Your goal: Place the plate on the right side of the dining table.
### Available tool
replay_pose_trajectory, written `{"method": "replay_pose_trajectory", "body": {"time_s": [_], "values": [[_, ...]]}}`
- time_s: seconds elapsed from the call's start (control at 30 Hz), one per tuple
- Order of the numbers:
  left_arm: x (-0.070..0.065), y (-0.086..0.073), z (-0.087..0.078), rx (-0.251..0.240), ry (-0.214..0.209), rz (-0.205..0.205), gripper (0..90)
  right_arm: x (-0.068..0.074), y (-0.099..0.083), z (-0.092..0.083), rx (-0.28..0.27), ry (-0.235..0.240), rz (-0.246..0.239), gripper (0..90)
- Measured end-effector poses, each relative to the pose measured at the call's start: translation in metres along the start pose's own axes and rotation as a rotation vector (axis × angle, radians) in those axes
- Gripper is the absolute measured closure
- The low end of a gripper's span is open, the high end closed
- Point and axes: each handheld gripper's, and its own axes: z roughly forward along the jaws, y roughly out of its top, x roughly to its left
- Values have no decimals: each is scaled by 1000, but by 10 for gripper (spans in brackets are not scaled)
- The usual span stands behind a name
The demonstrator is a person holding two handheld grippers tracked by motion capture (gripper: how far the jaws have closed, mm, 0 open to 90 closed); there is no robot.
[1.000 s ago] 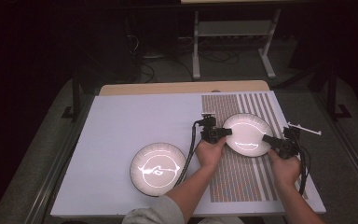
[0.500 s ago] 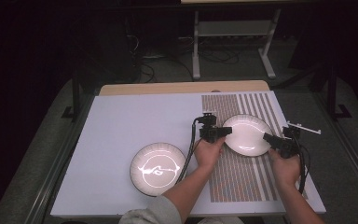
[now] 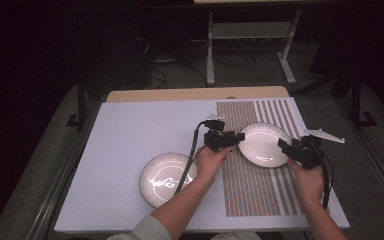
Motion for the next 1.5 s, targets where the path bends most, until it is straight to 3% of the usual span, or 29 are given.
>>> {"method": "replay_pose_trajectory", "body": {"time_s": [0.1,0.27,0.3,0.33,0.37,0.4,0.43,0.57,0.63,0.83,1.07,1.23,1.37,1.5], "values": [[1,1,-10,-6,-32,24,489,8,1,-3,2,41,-52,395],[1,6,-28,-4,-33,87,448,18,1,-7,-5,95,-79,375],[0,7,-32,-4,-41,107,448,18,1,-7,-5,95,-79,375],[0,7,-38,-11,-52,137,448,19,1,-8,-3,125,-65,364],[0,8,-42,-12,-58,157,448,19,1,-8,-3,125,-65,364],[0,9,-46,-14,-61,173,437,19,0,-8,-1,169,-46,342],[1,9,-51,-14,-70,189,437,19,0,-8,-1,169,-46,342],[6,7,-70,-4,-92,252,401,23,-2,-10,-12,204,-117,324],[8,5,-79,2,-88,291,391,25,-2,-11,-20,208,-125,322],[20,0,-105,5,-113,291,352,35,-3,-11,-34,252,-189,286],[34,-6,-134,-11,-173,316,301,47,-8,-15,-41,308,-305,255],[42,-14,-159,-49,-161,395,298,52,-11,-20,-53,347,-349,239],[50,-17,-175,-46,-153,389,297,57,-14,-22,-44,381,-382,234],[55,-20,-191,-60,-153,384,297,62,-18,-22,-38,447,-377,231]]}}
